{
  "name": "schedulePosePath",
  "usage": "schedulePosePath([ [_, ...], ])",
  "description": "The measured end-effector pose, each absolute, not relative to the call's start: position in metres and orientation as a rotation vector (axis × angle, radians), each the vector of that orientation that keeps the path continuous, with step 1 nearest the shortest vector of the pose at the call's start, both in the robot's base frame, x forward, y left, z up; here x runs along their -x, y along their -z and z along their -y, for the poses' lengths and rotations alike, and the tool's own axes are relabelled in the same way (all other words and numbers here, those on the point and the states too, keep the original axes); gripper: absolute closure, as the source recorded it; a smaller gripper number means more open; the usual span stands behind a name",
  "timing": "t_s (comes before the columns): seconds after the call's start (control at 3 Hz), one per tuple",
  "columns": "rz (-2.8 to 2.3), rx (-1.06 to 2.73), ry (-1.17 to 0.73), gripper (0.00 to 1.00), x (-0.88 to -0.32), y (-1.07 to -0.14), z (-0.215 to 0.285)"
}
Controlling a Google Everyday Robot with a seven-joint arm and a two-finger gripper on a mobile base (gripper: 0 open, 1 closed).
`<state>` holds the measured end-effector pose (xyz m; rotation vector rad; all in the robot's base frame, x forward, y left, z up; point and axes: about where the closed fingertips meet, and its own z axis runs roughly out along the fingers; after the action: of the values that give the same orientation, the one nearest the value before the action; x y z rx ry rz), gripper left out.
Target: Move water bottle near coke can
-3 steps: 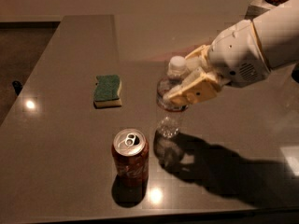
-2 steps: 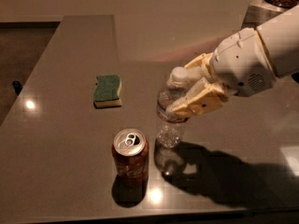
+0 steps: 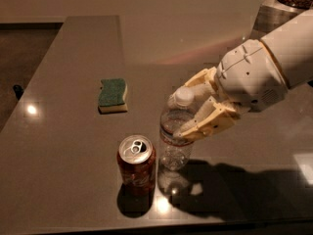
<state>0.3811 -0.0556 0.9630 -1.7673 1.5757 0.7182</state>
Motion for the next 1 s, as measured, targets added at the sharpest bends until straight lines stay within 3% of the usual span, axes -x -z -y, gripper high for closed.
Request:
schedulePosePath([
  [0.33,-1.548,1.815,-0.753,0.63,-0.3761,-0.9590,0.0523],
  [0.67,-1.526,1.840,-0.791,0.31,-0.3733,-0.9535,0.0504],
  [1.0,-1.524,1.803,-0.741,0.07,-0.3756,-0.9513,0.0529],
])
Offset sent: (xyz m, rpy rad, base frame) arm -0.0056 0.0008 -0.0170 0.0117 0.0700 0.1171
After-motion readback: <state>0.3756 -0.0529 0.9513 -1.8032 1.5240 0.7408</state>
